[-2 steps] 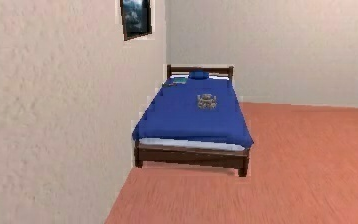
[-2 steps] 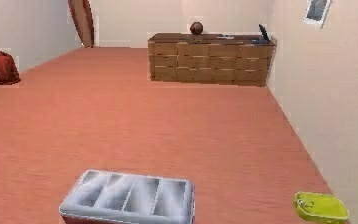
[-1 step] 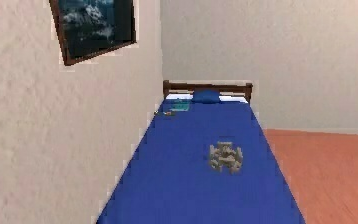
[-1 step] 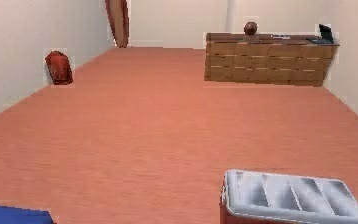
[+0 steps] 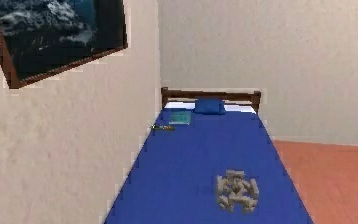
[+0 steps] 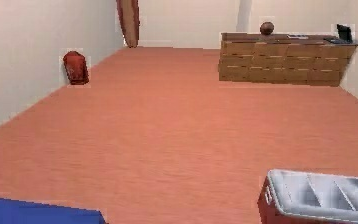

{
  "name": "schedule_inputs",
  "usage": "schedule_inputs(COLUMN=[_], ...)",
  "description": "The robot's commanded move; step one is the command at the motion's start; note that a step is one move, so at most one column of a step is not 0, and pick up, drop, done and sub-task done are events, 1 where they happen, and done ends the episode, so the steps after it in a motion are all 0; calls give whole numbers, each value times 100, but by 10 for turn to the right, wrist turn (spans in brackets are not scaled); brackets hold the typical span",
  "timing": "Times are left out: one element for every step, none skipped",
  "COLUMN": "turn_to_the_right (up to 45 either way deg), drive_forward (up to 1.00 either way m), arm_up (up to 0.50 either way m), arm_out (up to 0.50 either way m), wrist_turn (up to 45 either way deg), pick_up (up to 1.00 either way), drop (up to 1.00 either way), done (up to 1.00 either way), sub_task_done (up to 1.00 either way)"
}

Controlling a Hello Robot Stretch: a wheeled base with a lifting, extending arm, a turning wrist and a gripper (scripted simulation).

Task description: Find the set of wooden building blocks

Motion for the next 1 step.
schedule_inputs(turn_to_the_right=[180], drive_forward=[0], arm_up=[0], arm_out=[0], wrist_turn=[0], pick_up=[0], drop=[0], done=[0], sub_task_done=[0])
